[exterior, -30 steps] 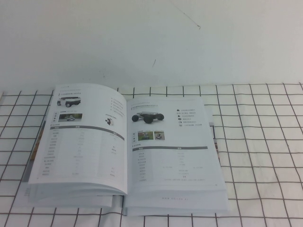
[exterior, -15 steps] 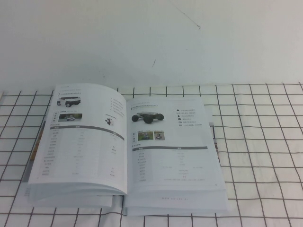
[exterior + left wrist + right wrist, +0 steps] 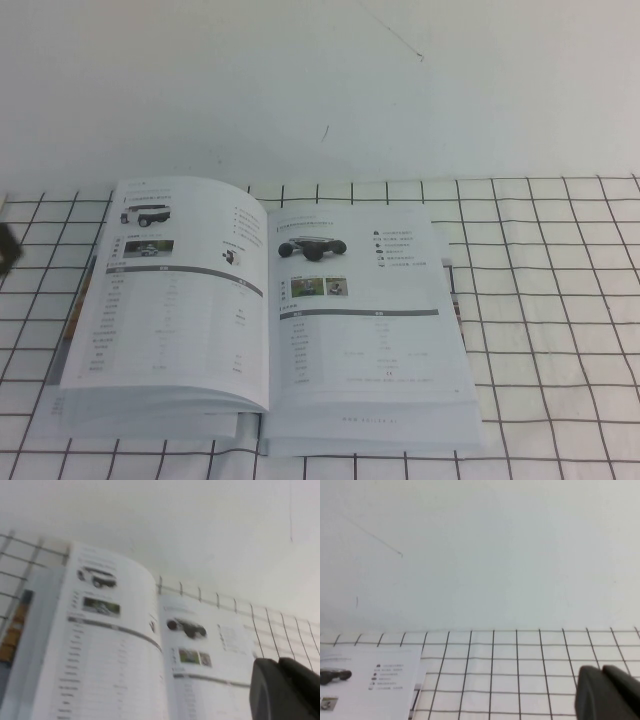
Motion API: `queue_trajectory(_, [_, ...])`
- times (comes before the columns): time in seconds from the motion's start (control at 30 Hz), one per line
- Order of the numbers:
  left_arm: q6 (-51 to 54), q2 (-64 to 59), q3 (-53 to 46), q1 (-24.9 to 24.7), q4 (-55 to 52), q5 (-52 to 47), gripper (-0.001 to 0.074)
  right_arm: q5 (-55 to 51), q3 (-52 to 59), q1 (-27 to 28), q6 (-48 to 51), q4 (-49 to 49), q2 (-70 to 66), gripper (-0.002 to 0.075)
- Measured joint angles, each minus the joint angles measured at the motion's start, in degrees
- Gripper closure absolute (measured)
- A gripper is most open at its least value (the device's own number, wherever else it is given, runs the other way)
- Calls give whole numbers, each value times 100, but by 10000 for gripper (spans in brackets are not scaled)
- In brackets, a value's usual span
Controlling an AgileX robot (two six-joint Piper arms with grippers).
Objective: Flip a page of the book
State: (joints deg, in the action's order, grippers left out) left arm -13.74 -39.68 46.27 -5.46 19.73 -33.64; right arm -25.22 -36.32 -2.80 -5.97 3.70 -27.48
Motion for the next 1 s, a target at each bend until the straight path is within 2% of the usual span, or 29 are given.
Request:
queue_trajectory(0.13, [1333, -674, 9, -306, 1333, -204, 736, -44, 73, -111, -14, -280, -384, 727])
queue_trajectory(0.3, [2663, -1578, 9, -350, 3050, -81, 736, -256, 87, -285, -14, -777, -1030, 727])
queue_trajectory(0.43, [3913, -2198, 9, -350, 3429, 150, 736, -267, 87, -407, 198, -955, -1569, 727])
queue_trajectory(0.73, [5003, -3155, 9, -350, 4579, 426, 736, 4, 87, -680, 1209, -1774, -2852, 727])
queue_trajectory(0.87, [5327, -3569, 33, -350, 4512, 635, 737, 68, 87, -680, 1712, -2334, -3317, 727])
queue_trajectory(1.0, [5392, -4050, 57, -350, 4157, 848, 737, 122, 87, -680, 2651, -3239, -3668, 727])
